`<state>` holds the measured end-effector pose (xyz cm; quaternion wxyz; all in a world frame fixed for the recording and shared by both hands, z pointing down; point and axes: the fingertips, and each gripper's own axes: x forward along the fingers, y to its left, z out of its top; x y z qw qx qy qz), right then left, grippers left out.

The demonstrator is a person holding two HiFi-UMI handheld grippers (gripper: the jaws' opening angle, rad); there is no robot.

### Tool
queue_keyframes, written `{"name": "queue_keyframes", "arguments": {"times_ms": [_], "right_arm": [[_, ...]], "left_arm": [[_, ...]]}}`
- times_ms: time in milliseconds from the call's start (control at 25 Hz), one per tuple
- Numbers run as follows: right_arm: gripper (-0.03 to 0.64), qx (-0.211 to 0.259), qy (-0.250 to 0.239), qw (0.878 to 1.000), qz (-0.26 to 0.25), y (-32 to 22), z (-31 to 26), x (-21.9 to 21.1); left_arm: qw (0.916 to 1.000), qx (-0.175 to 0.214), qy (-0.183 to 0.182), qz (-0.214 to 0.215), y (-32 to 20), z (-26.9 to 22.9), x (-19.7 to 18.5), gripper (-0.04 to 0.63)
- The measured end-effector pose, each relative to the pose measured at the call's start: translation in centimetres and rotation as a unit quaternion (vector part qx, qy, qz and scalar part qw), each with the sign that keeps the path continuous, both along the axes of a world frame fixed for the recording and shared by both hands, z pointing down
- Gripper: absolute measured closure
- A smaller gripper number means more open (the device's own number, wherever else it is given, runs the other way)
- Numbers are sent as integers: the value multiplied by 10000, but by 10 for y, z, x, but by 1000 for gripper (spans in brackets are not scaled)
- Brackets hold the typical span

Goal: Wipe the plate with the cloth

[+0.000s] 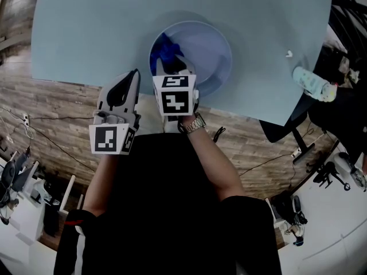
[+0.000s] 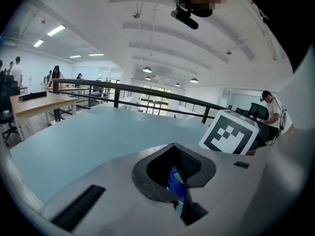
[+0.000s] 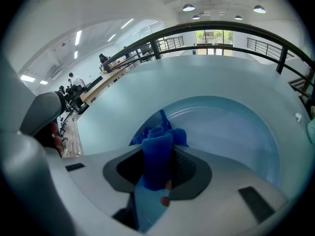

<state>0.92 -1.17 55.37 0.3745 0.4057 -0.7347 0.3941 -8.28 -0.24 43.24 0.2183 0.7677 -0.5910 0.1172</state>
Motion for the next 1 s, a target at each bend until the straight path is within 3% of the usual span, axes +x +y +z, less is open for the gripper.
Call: {"name": "queue_keyframes", "arguments": {"times_ms": [1000], "right_arm": [[499,13,168,9991,394,5,1,55]], "left_arm": [[9994,58,-3,349,5,-2,42,595]]}}
